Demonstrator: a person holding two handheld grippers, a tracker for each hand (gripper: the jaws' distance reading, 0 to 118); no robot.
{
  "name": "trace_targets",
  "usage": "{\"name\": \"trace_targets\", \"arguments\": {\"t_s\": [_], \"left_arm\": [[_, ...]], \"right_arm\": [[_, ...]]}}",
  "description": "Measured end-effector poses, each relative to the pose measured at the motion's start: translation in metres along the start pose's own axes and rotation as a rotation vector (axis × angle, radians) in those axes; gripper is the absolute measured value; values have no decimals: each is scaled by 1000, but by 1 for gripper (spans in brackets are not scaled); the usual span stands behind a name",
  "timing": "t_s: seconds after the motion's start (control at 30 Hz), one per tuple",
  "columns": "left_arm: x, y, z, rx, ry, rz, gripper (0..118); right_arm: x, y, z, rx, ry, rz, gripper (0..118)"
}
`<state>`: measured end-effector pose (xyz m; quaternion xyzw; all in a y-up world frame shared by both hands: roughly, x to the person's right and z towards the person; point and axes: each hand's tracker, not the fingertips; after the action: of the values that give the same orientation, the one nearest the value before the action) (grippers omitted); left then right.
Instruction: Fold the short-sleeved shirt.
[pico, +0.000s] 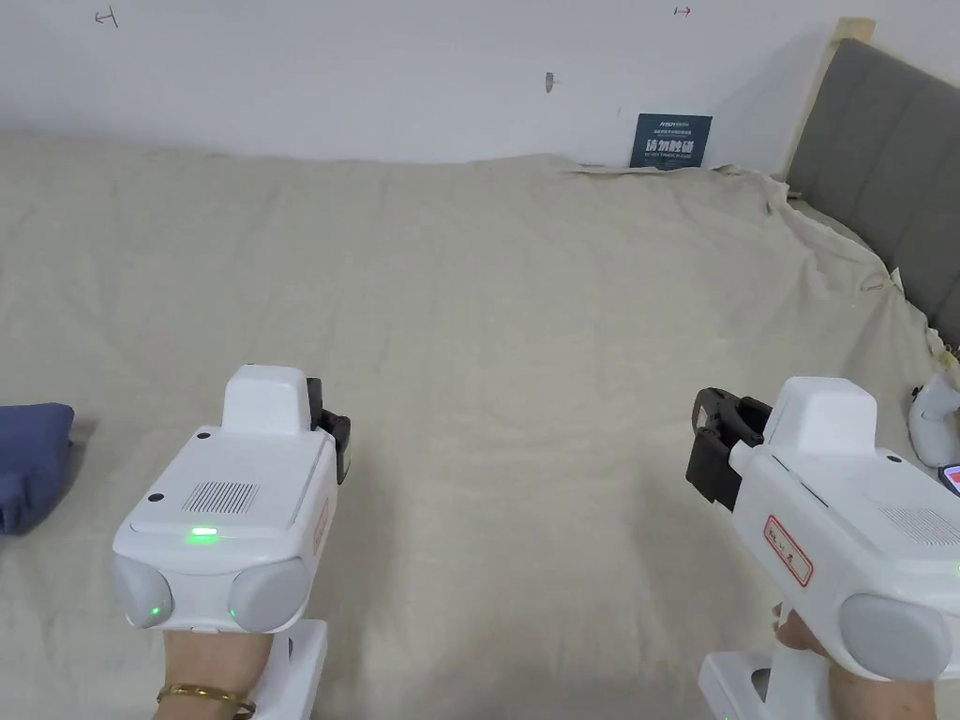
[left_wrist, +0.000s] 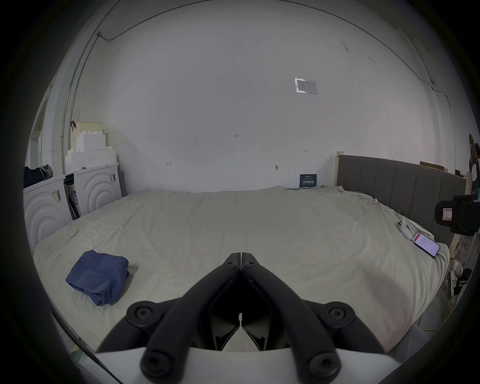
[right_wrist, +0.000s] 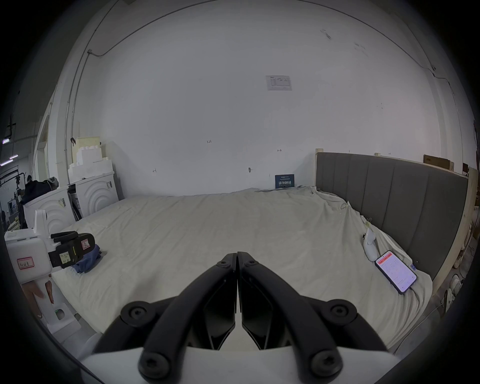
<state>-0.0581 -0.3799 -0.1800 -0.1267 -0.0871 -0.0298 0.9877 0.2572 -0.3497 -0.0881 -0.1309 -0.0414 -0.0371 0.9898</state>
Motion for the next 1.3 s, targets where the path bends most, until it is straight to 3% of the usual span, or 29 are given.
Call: {"name": "trace_targets", "arguments": {"t_s": [1.3], "left_arm": [[4,4,-4,6,-9,-7,0]], "right_arm": [[4,0,0,8,-6,-3,0]]}}
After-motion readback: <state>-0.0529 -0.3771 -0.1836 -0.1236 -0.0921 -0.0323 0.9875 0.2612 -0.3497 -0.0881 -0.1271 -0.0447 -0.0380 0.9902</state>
